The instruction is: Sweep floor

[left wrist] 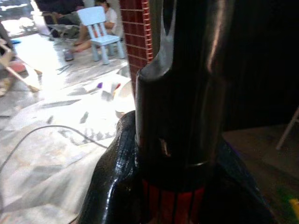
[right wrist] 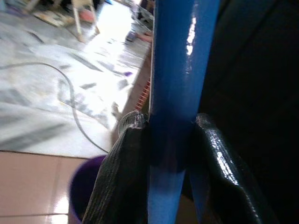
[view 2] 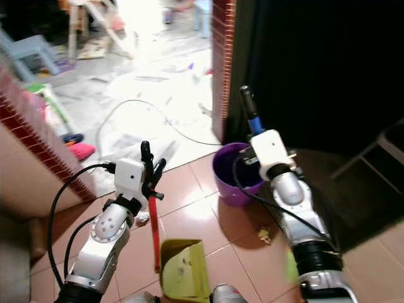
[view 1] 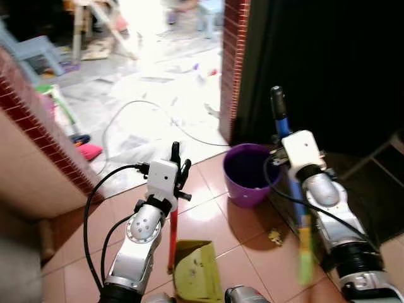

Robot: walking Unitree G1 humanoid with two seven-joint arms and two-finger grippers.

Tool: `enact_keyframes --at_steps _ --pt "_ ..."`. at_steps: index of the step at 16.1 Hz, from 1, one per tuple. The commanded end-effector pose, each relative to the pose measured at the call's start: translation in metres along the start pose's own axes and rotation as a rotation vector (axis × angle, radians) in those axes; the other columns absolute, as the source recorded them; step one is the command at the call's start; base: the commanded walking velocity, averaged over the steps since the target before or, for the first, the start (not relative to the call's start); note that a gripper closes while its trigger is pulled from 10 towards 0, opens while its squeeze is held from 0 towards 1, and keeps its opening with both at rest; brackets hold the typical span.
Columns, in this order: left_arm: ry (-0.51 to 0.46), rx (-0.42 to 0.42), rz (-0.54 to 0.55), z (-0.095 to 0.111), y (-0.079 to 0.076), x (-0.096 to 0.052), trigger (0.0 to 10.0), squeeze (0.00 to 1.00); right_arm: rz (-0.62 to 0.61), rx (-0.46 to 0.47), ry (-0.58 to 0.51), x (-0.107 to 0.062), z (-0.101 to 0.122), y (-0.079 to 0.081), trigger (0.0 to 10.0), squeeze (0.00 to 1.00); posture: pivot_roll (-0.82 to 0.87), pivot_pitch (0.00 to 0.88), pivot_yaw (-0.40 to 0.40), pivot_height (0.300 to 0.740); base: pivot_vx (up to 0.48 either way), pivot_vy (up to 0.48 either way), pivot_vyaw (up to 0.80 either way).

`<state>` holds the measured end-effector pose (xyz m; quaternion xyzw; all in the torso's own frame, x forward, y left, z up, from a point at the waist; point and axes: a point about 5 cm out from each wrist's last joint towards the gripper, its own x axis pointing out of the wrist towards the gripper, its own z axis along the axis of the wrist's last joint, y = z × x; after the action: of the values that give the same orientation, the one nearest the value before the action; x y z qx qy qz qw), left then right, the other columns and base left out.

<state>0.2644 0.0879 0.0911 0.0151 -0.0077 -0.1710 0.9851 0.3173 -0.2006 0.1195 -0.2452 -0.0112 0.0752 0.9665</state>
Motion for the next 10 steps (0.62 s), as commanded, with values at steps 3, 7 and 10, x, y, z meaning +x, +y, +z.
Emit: enact_keyframes --at_steps 3,7,10 --pt "-0.034 0.005 0.02 0.0067 0.0055 0.0032 10.0 0.0 -0.003 -0.038 -0.07 0.0054 0.015 -0.0003 10.0 0.0 -0.13 0.0 0.084 0.74 0.0 0.0 -0.8" --pt "-0.04 0.006 0.023 0.0071 0.0063 0.0036 10.0 0.0 0.021 -0.06 -0.089 0.0035 0.0152 0.0043 10.0 0.0 -0.13 0.0 0.083 0.74 0.0 0.0 0.0" --pt "-0.041 0.01 0.013 0.0068 0.0054 0.0027 10.0 0.0 0.017 -0.057 -0.092 0.0033 0.0155 0.0054 10.0 0.0 -0.13 0.0 0.087 0.74 0.086 0.0 0.0"
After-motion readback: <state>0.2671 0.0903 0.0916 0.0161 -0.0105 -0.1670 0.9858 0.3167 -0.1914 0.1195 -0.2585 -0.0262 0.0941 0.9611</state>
